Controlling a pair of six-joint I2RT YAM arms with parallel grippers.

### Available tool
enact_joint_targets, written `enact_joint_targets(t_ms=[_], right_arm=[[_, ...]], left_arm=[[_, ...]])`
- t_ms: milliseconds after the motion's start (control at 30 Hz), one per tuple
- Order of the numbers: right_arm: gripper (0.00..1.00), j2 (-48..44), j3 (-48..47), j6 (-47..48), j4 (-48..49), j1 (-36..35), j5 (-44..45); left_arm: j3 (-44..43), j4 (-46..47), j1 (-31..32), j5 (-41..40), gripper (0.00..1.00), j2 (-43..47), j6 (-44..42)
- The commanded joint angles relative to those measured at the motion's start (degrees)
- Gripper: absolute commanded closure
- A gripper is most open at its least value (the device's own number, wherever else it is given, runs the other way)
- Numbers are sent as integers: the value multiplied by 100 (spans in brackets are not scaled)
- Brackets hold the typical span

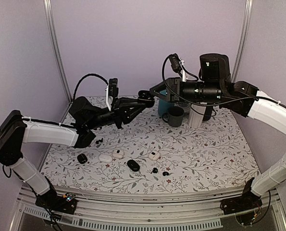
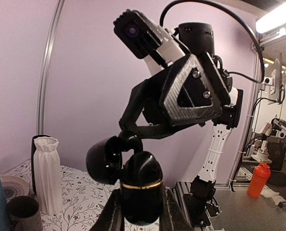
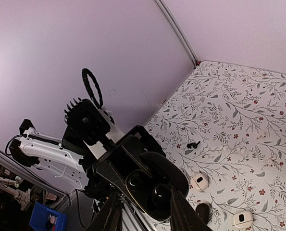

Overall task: Insert the wireless bluetooth earbuds into the charging case
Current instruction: Adjust the right earbud in the right side groove of the charging case.

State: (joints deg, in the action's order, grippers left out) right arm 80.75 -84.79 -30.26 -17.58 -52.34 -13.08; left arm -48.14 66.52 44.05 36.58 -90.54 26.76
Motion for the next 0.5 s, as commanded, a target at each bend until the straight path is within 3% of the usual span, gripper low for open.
enact_joint_targets(t_ms=[0, 467], right_arm=[[66, 66, -166, -50, -148, 26, -132], [66, 220, -266, 32, -141, 24, -217]], left_arm=[[-82, 27, 56, -28, 100, 160, -77], [-90, 29, 62, 64, 100, 134, -59]])
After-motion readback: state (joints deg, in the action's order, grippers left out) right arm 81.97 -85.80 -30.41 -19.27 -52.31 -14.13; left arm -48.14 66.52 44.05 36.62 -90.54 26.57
